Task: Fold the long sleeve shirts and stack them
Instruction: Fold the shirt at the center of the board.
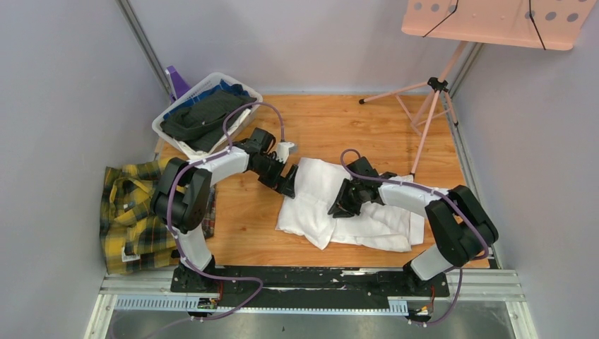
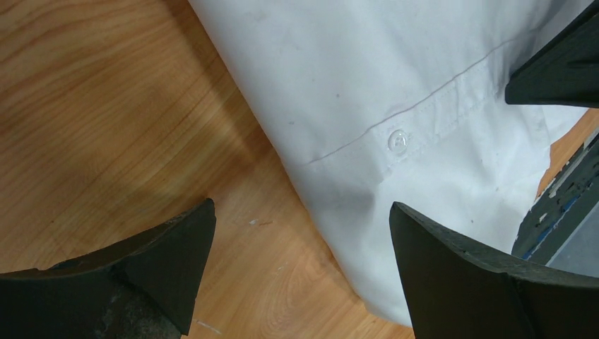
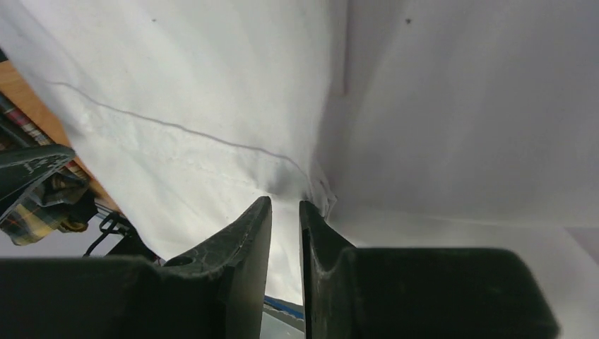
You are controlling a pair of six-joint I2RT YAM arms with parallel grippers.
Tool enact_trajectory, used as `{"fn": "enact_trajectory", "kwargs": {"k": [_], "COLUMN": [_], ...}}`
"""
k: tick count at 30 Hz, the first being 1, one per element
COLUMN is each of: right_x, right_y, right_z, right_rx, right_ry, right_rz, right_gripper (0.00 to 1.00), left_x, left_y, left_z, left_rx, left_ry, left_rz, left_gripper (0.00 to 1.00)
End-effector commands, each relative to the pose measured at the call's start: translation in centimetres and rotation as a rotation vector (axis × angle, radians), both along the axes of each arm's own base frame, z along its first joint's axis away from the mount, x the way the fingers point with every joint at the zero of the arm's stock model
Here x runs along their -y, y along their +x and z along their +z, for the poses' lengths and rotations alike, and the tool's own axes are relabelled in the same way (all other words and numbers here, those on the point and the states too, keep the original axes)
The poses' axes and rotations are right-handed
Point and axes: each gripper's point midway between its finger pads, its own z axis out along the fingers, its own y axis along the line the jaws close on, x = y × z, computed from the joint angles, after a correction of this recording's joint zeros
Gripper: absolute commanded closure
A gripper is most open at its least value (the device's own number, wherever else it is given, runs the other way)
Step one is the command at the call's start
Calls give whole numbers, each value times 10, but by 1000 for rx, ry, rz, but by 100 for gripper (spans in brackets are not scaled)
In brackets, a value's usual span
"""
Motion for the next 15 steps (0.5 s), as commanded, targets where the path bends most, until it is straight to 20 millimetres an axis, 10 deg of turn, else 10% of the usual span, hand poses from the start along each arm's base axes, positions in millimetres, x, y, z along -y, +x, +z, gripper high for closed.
{"fn": "enact_trajectory", "kwargs": {"k": [1, 4, 10, 15], "right_x": [3, 7, 10, 11], "right_y": [6, 1, -9, -13], "right_z": [-10, -18, -29, -32], "right_rx": [11, -10, -43, -49], "right_ry": [4, 1, 11, 23], "right_rz": [-2, -18, -35, -52], "right_gripper": [79, 80, 82, 83], "left_x": [13, 16, 19, 21], "left_y": [17, 17, -18, 0], "left_z": [18, 22, -33, 0], "left_rx": [93, 75, -285, -38], "left_ry": [-67, -85, -130, -205], "left_rz": [21, 47, 1, 49], "left_gripper": [0, 0, 0, 0]}}
